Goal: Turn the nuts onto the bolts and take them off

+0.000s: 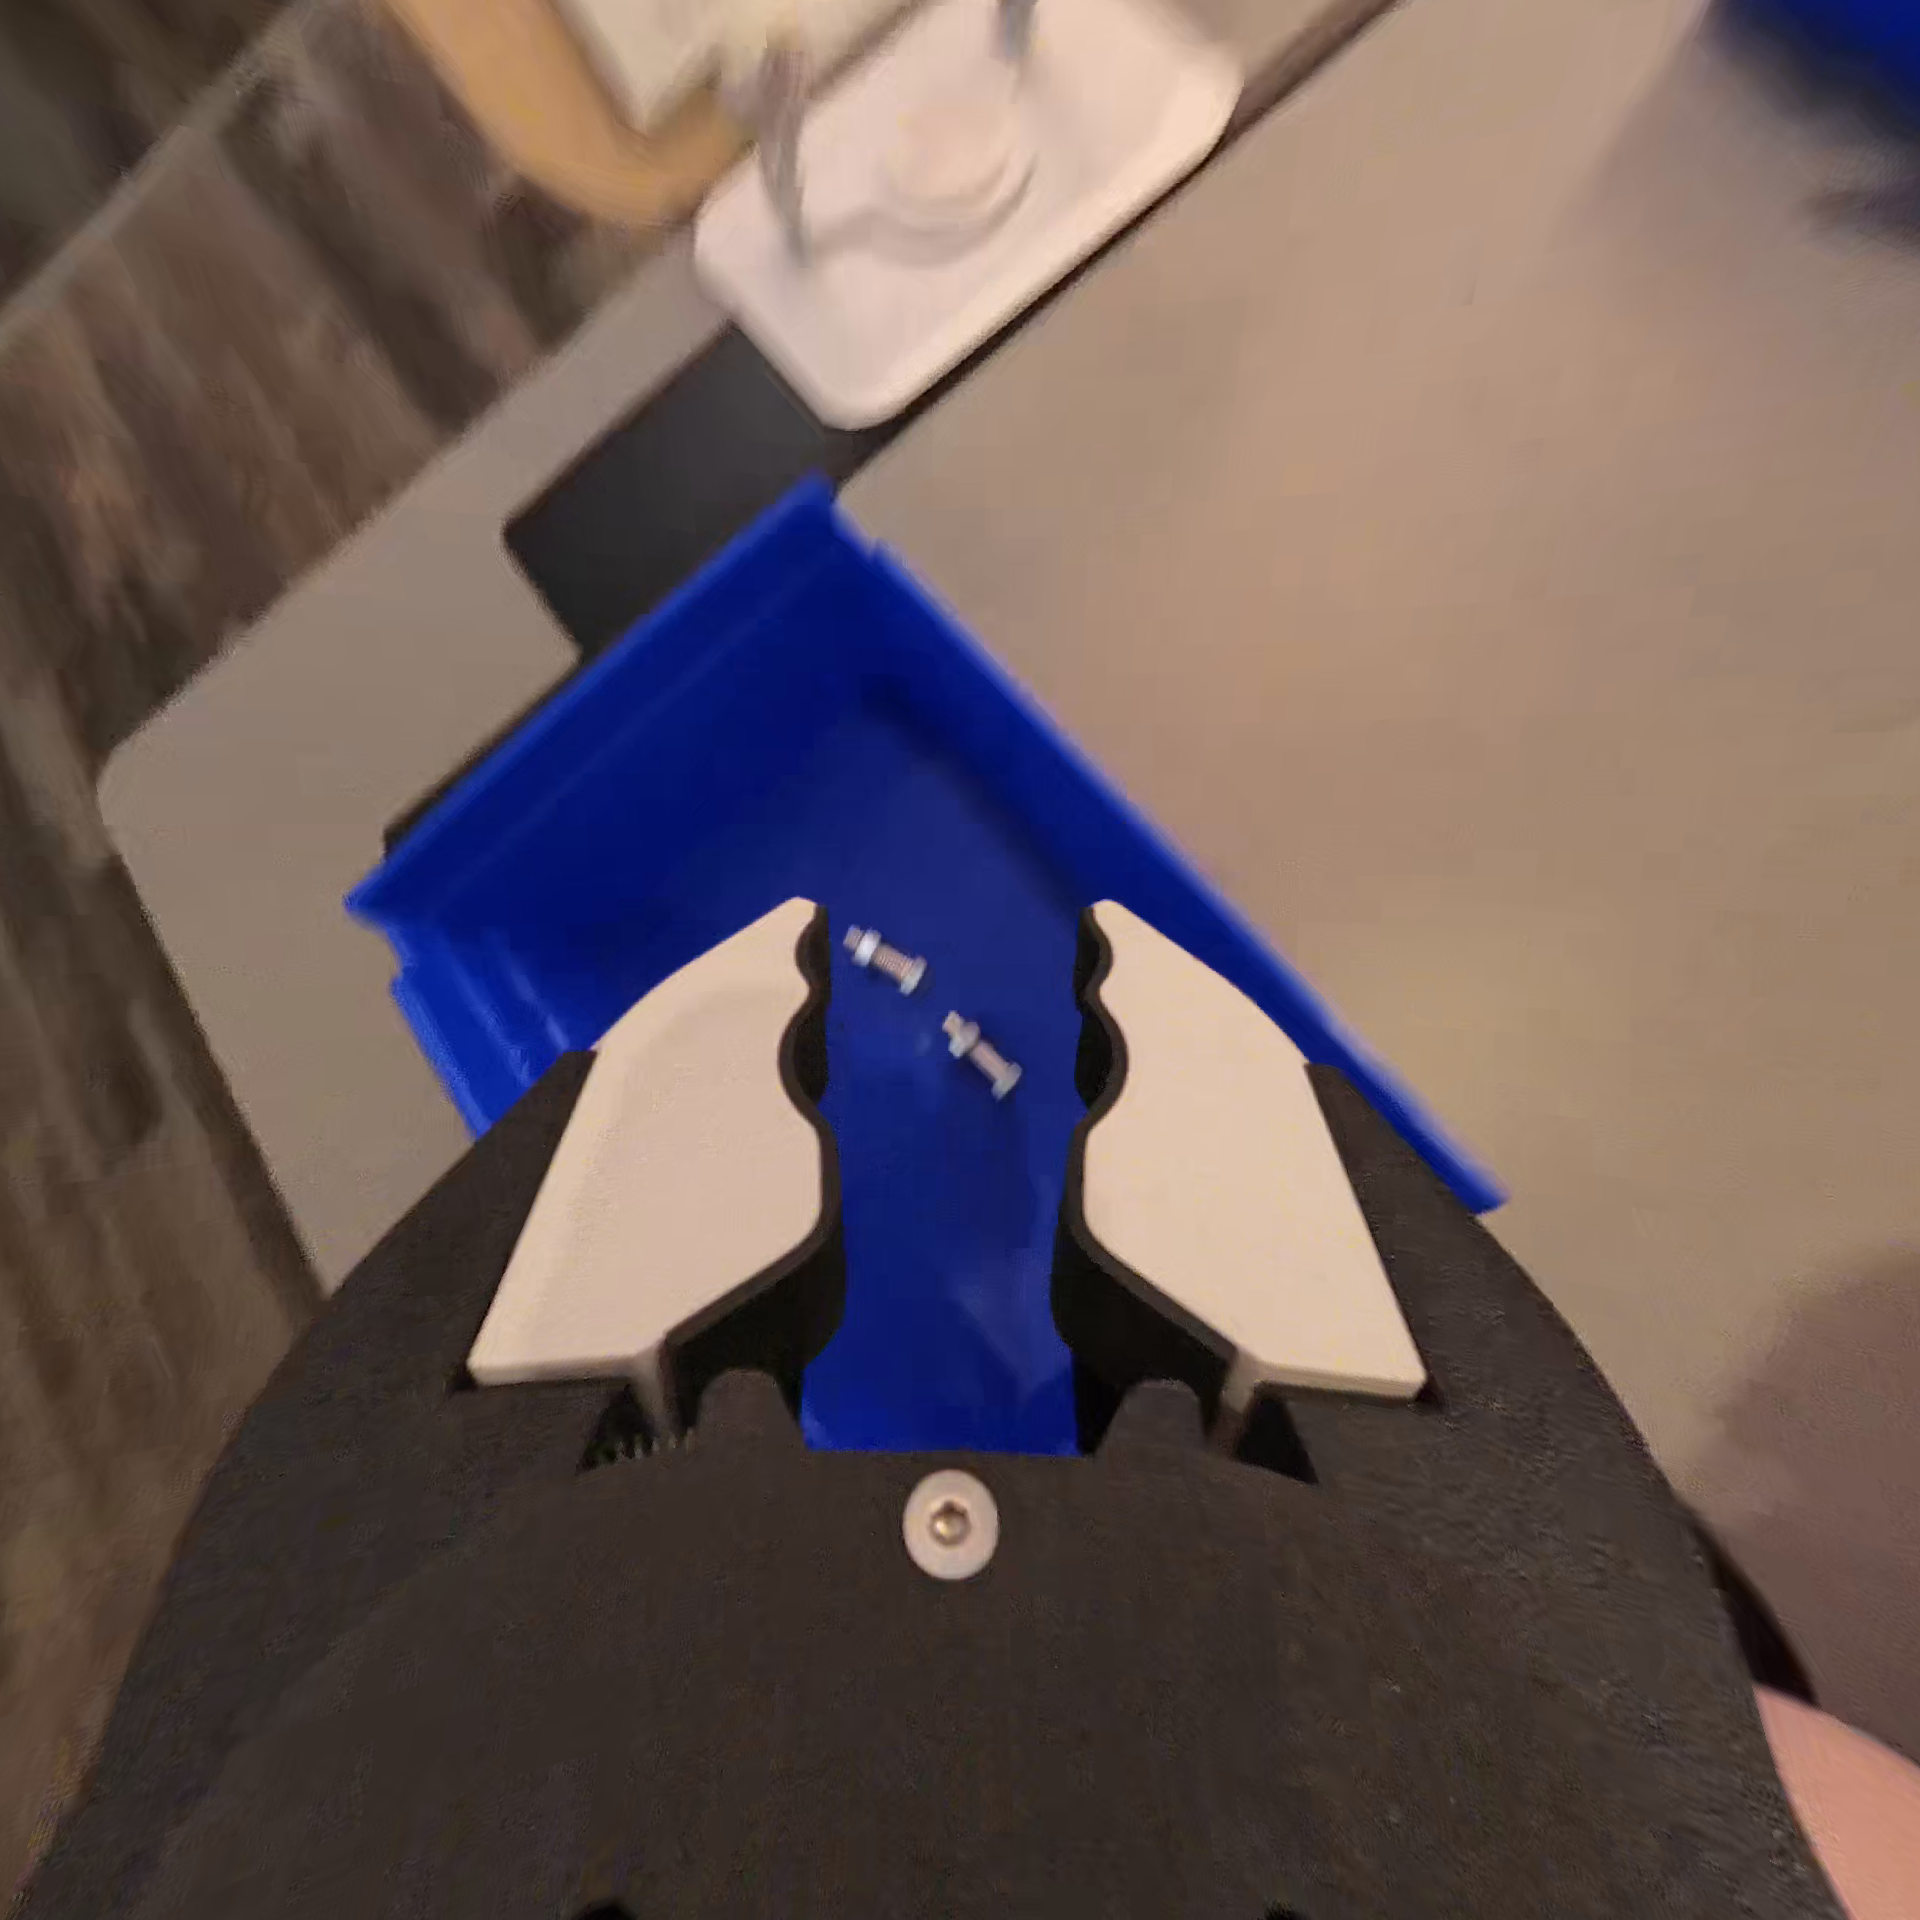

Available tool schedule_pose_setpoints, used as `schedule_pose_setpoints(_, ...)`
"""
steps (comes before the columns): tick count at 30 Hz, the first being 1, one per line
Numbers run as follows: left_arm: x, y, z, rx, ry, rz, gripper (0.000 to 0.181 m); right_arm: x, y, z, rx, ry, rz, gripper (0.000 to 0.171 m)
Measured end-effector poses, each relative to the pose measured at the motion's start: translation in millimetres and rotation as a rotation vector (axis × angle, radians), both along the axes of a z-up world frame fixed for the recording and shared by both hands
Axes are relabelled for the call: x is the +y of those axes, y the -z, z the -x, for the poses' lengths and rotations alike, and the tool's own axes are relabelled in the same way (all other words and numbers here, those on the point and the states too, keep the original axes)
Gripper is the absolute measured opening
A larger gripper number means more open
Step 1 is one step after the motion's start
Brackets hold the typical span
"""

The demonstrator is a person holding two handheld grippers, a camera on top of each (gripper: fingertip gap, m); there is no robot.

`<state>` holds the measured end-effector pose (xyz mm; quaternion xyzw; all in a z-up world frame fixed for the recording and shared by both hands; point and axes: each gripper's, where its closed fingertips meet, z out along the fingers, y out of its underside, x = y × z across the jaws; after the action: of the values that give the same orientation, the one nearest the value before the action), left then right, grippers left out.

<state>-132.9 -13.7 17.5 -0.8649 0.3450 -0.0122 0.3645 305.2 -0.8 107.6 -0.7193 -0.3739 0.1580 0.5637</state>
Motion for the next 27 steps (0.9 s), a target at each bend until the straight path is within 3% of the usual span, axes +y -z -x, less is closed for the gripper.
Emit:
schedule_pose_setpoints(2,1,28,23,0.042,-0.061,0.108,0.04,-10,-1,7,0.042,-0.032,-0.017,0.038)
schedule_pose_setpoints(4,5,50,32,-0.056,-0.165,0.253,0.039,-11,6,8,0.037,-0.038,-0.008,0.039)
schedule_pose_setpoints(10,41,84,34,-0.256,-0.38,0.375,0.033,9,32,3,-0.055,0.037,0.063,0.042)
schedule_pose_setpoints(14,50,114,48,-0.158,-0.51,0.427,0.034,15,45,6,-0.122,0.045,0.086,0.045)
schedule_pose_setpoints(27,51,159,49,-0.086,-0.601,0.559,0.031,15,51,4,-0.152,0.047,0.107,0.047)
